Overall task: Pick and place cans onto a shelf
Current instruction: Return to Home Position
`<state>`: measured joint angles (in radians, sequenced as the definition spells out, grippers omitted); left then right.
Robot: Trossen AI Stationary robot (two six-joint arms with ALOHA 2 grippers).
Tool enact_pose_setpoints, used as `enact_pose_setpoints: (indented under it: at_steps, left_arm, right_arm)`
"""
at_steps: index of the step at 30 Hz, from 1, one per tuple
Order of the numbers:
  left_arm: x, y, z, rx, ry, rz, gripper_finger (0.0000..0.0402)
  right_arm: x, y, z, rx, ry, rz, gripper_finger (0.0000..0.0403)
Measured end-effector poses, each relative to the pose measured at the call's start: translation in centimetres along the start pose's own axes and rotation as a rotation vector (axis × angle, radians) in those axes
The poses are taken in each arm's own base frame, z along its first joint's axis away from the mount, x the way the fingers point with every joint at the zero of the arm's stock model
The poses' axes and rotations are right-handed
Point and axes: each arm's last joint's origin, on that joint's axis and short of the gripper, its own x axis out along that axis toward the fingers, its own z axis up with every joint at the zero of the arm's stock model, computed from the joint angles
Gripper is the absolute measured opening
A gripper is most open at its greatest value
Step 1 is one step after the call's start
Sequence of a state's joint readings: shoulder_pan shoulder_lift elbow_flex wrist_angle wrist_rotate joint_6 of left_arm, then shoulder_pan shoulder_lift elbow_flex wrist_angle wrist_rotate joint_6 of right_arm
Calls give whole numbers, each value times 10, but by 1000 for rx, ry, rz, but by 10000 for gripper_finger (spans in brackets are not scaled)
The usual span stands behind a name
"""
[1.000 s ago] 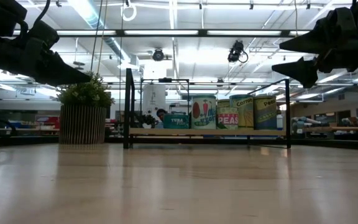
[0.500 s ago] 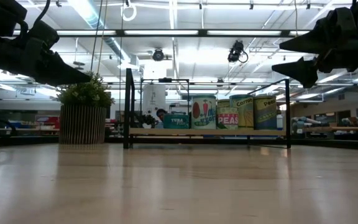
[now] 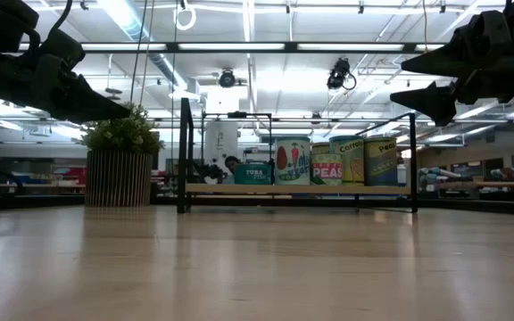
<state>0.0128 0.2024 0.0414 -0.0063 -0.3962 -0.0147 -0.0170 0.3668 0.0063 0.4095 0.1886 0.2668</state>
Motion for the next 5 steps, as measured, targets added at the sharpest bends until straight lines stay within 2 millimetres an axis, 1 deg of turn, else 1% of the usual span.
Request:
enact_pose_setpoints:
  at_steps: [5]
  left_arm:
    - [0, 0, 0, 0, 0, 0, 28]
  right_arm:
    - [0, 0, 0, 0, 0, 1, 348]
